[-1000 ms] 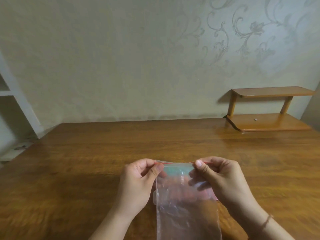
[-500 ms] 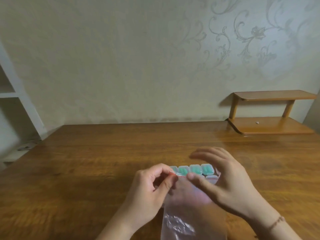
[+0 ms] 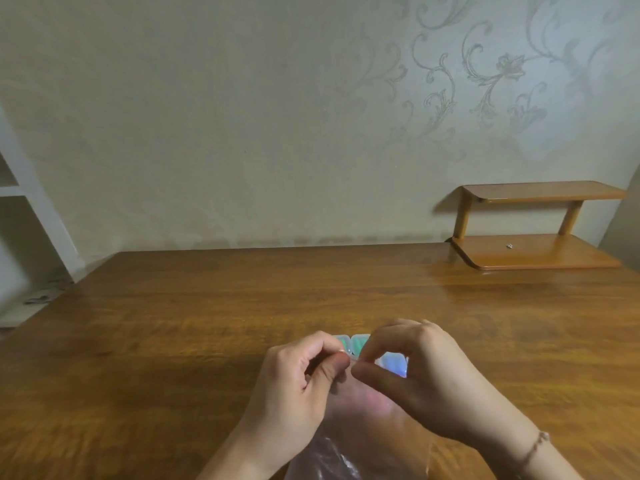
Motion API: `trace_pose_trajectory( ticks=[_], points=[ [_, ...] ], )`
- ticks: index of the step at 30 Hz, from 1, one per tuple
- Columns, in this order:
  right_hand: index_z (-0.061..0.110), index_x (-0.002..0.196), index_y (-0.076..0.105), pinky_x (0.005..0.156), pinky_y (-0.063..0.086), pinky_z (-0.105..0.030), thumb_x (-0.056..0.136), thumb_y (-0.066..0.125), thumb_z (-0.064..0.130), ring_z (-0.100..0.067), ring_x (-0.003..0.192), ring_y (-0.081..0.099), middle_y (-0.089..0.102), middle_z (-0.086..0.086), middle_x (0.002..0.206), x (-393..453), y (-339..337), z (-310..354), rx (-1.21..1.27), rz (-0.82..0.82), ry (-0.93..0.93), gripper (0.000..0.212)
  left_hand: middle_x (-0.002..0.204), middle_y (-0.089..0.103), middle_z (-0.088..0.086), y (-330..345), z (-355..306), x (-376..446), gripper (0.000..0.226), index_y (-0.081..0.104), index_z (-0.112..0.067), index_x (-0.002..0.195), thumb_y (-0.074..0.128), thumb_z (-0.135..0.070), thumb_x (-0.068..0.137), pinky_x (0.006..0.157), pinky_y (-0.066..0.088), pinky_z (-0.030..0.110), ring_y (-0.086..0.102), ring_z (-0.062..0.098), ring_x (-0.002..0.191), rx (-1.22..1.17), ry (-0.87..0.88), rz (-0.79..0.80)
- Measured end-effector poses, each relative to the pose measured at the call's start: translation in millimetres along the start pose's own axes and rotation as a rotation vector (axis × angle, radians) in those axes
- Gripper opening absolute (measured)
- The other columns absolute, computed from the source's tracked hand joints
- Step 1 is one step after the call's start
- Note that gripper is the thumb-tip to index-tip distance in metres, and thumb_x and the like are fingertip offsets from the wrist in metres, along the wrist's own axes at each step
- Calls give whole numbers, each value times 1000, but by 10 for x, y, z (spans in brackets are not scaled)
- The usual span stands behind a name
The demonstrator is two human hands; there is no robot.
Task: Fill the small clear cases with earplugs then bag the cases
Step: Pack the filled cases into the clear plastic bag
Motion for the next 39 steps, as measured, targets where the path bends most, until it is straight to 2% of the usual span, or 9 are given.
trace_pose_trajectory(
  ticks=[9,13,16,22,25,28,33,36,39],
  points=[
    [29,75,64,61,37,-11,89,66,32,7,65,58,69,15,78,-51,-8,-340,133,75,207,15,62,64,6,-281,357,48,21,66,-15,76,60,-12,97,48,44,25,57,17,47,-110,-238,-173],
    [13,102,61,63,53,-28,86,66,26,-15,77,71,75,-10,86,-67,120,-343,794,-76,295,22,67,66,8,-220,485,12,13,66,-12,86,59,-16,96,42,42,28,54,17,48,-358,-447,-278],
    [8,104,67,54,53,-26,83,69,23,-27,78,74,75,-18,88,-139,356,-315,1043,48,449,26,73,69,8,-220,453,-29,22,65,-8,95,60,-29,88,45,47,26,59,16,55,-550,-521,-361],
    [-4,95,61,38,45,-26,94,56,12,-20,52,66,69,-21,72,-166,163,-277,994,-100,399,17,100,77,9,-12,285,-127,30,64,-15,119,58,-31,94,86,56,38,73,23,95,-605,-579,140],
    [8,111,59,43,48,-28,95,52,21,-27,59,68,72,-22,77,-232,-17,-233,943,-78,347,21,71,72,7,-36,185,-100,18,70,-9,109,59,-8,96,68,54,23,67,15,67,-480,-499,161],
    [26,122,55,43,49,-27,97,50,18,-27,57,64,71,-23,79,-402,-162,-193,924,12,303,27,76,71,19,16,79,-71,26,69,-16,118,61,-10,94,59,51,28,64,24,68,-625,-497,167],
    [3,101,70,54,55,-35,88,65,29,-38,77,69,69,-28,87,-795,-462,-242,1275,5,187,29,71,66,17,364,-96,-164,19,72,-5,81,54,-10,79,42,48,24,62,22,50,-1090,-684,123],
    [8,82,77,60,57,-37,81,66,38,-27,80,70,73,-15,88,-1048,-699,-282,954,-79,227,32,94,69,21,585,-287,-185,25,66,-5,92,52,-25,86,61,55,36,66,31,71,-1158,-674,268],
    [18,95,73,64,60,-39,85,71,8,-15,71,71,74,-1,83,-1306,-1042,-231,332,-255,238,14,109,69,20,754,-562,-109,26,58,-18,112,70,-22,89,77,52,44,67,32,86,-865,-462,402]
  ],
)
Point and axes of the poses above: each hand's wrist, its own x-axis towards the middle knuckle, its own y-axis out of the palm, z = x × y, the point moved 7 cm from there along x, towards the middle knuckle
